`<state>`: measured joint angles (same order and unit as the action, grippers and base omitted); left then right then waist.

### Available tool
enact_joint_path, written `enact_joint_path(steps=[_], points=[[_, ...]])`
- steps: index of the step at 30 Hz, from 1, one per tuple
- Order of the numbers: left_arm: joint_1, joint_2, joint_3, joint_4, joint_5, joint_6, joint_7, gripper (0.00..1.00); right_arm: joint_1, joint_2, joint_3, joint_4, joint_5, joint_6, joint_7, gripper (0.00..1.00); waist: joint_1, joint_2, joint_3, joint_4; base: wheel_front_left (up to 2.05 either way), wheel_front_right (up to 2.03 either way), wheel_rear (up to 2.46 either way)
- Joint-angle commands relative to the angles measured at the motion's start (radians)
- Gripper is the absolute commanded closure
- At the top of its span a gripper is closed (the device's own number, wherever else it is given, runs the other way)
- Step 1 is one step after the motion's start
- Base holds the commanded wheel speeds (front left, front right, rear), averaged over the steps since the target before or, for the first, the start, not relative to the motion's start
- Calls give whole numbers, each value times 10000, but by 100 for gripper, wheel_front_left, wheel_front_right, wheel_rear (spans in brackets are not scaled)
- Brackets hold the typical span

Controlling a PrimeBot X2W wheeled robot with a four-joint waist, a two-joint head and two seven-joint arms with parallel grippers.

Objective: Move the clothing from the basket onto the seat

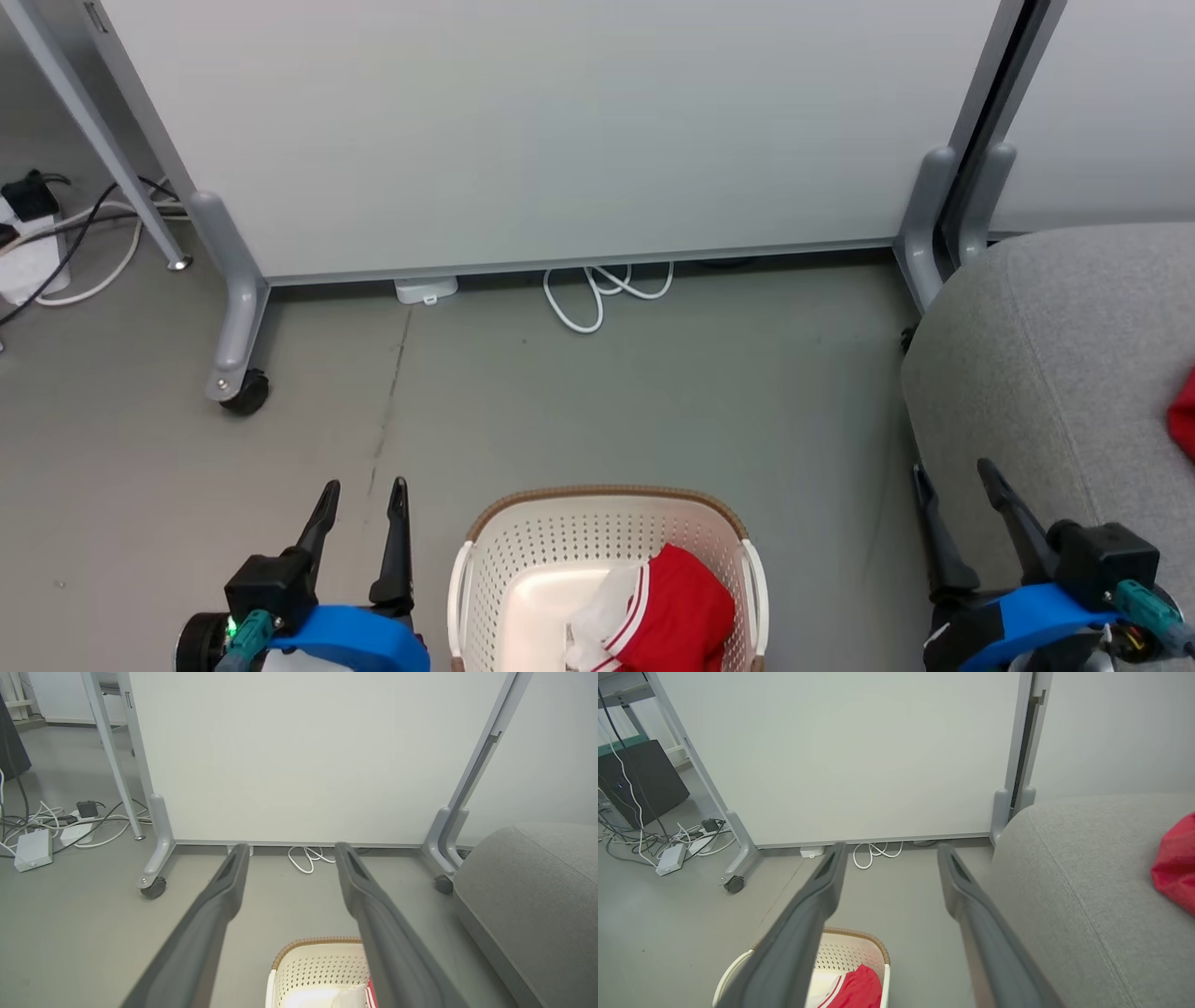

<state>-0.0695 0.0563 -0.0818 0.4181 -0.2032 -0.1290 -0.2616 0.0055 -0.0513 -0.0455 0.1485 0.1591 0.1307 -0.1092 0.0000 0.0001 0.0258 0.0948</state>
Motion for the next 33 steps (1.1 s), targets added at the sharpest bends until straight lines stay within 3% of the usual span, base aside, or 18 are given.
enact_joint_path(steps=[1,22,33], points=[[-325,-15,-86,-64,-48,-18,-51,0,-335,13,8,-153,-81,1,21,0,0,-1,514,-38,0,0,0],[-3255,31,-1062,654,-25,-19,-51,0,-3396,0,635,-1510,-398,3,-51,0,0,-1,5613,-1471,0,0,0],[-4797,356,-2782,2724,-253,-18,-51,0,-4449,6,1093,-1440,-447,1,-391,0,0,-1,7296,-2197,0,0,0]])
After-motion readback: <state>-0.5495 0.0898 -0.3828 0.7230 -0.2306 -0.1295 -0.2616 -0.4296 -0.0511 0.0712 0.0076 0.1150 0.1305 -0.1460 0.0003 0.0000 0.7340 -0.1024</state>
